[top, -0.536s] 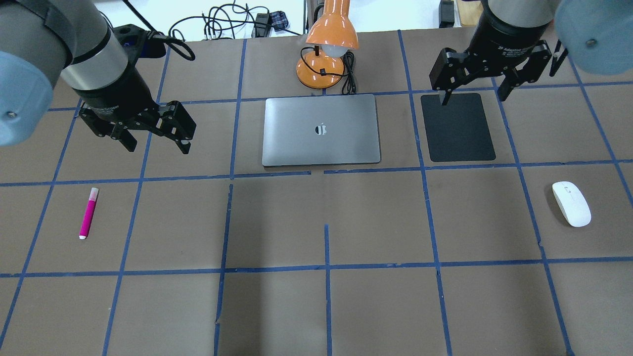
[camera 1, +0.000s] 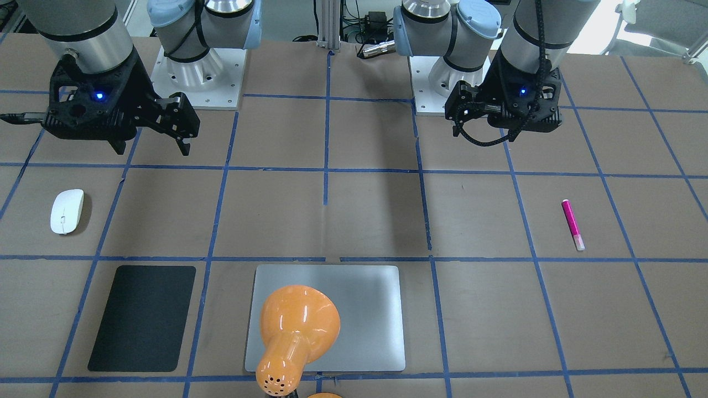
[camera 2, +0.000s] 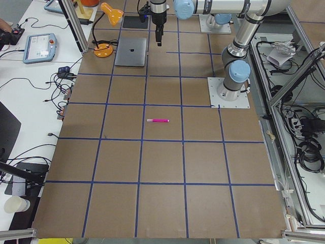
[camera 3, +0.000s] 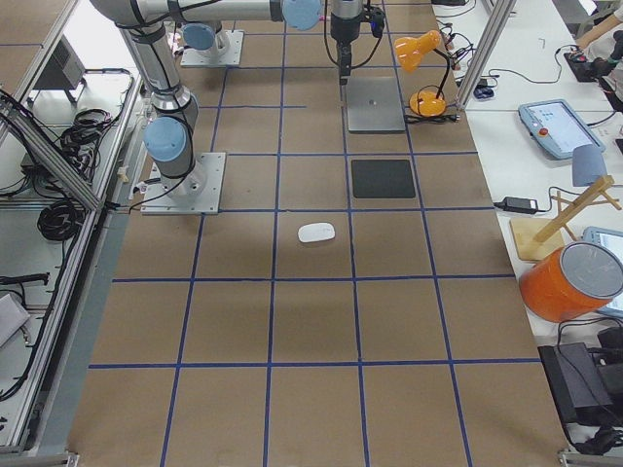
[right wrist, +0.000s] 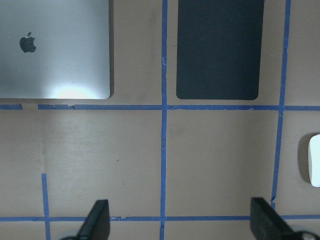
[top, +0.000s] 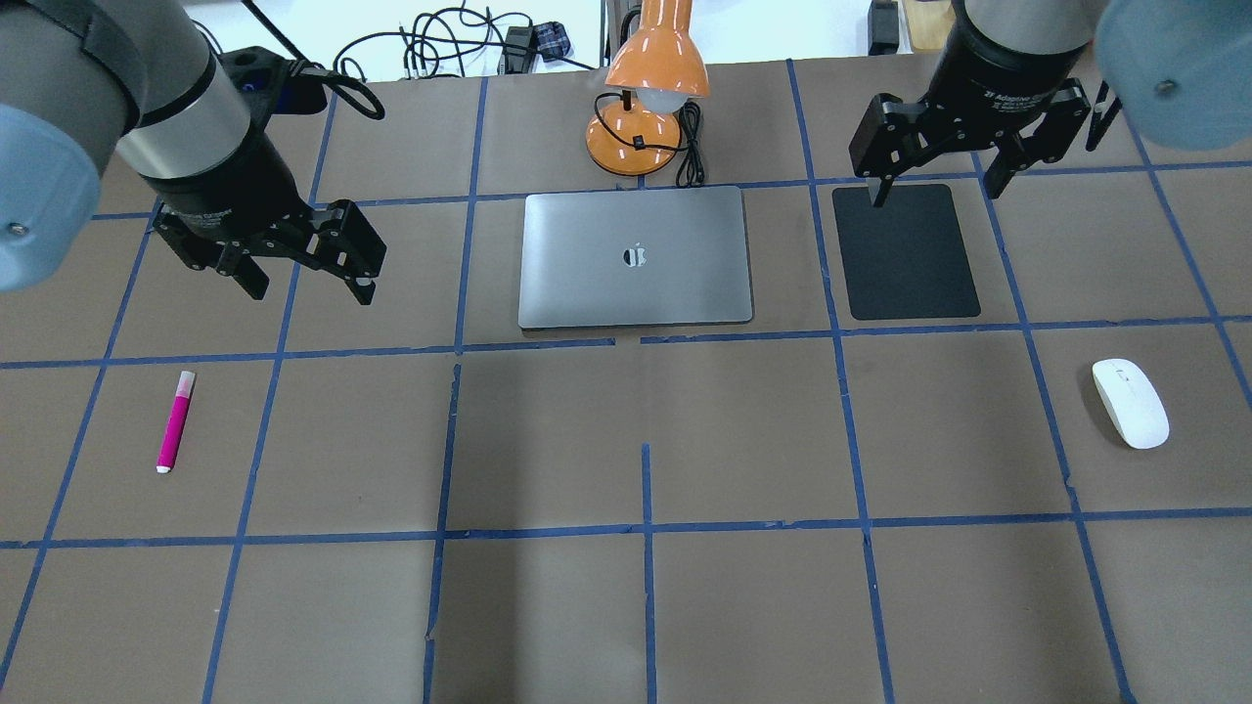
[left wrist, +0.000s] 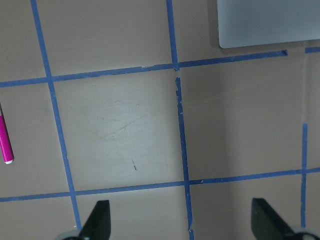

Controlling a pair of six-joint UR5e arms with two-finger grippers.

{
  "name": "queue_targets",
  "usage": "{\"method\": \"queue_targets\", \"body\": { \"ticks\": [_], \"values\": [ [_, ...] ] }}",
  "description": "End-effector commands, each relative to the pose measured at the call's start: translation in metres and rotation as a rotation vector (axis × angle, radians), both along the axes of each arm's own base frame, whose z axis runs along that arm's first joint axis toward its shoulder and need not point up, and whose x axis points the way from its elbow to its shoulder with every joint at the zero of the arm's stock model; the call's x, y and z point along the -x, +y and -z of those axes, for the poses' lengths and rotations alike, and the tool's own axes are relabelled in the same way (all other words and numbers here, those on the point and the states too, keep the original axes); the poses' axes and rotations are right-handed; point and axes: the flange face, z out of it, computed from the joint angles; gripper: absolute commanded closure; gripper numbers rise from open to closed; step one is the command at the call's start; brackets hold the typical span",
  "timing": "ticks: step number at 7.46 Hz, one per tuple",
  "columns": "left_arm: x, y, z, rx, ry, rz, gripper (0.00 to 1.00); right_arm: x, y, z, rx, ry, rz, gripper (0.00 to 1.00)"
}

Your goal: Place pen and mouse around notebook

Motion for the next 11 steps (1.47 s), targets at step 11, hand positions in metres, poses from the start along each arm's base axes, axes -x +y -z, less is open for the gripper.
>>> {"method": "queue_targets", "body": {
  "ticks": [11],
  "values": [
    [-0.006, -0.003, -0.002, 0.013, 0.013, 0.048, 0.00, 0.005, 0.006, 0.024, -0.038, 0.001, -0.005, 0.00]
  ]
}}
